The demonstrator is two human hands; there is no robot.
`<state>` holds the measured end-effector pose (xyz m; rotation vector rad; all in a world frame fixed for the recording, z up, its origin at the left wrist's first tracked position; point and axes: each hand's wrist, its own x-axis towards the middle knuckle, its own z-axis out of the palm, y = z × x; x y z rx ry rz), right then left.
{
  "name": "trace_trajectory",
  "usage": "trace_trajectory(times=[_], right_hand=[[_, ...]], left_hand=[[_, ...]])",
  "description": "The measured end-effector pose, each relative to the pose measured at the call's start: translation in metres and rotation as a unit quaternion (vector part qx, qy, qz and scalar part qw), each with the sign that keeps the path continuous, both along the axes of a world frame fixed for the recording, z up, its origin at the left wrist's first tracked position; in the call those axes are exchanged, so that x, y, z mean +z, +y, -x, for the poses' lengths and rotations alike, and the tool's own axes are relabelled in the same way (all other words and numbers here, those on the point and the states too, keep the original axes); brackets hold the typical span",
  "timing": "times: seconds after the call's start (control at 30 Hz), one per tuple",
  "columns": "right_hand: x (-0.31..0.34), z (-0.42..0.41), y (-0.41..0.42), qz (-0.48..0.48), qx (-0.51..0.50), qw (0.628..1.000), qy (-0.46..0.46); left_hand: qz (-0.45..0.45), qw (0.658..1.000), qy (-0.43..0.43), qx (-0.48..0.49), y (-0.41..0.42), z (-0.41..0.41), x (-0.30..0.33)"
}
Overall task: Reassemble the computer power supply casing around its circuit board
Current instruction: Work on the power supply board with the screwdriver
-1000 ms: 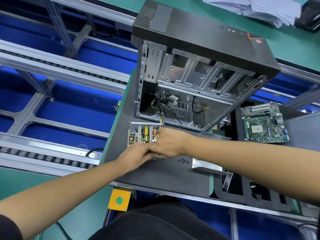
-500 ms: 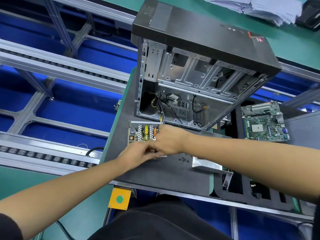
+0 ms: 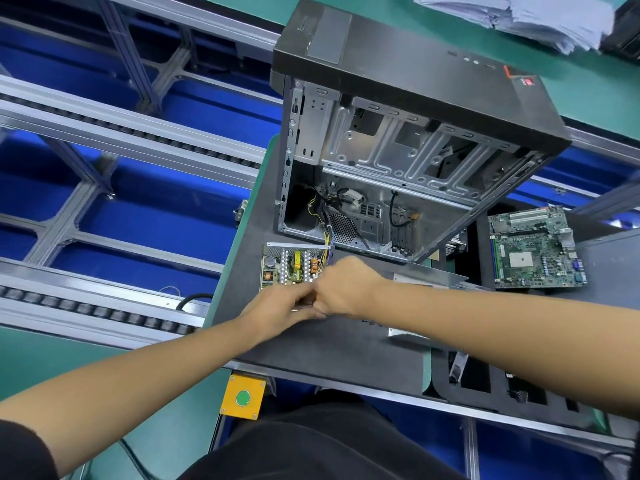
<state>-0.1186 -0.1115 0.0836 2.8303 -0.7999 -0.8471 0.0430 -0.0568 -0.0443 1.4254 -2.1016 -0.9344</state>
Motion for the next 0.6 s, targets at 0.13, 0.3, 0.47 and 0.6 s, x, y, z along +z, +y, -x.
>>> trace_trajectory(times=[0.13, 0.3, 0.47, 0.6], right_hand=[[0.0, -0.002, 0.005, -0.043, -0.115, 0.992, -0.01], [0.012, 0.007, -0.021, 0.041, 0.295, 0.954, 0.018], [0.0, -0.013, 0.001, -0.047, -0.116, 0.991, 0.038], [0.003, -0.012, -0.007, 0.0, 0.008, 1.0, 0.011]], left_hand=[[-0.003, 1.0, -0.009, -0.011, -0.002, 0.001, 0.001], [-0.019, 0.999, -0.004, -0.033, -0.002, 0.002, 0.005], [0.002, 1.0, 0.003, 0.009, 0.0, 0.001, 0.005], [-0.023, 1.0, 0.0, 0.004, -0.002, 0.001, 0.007]])
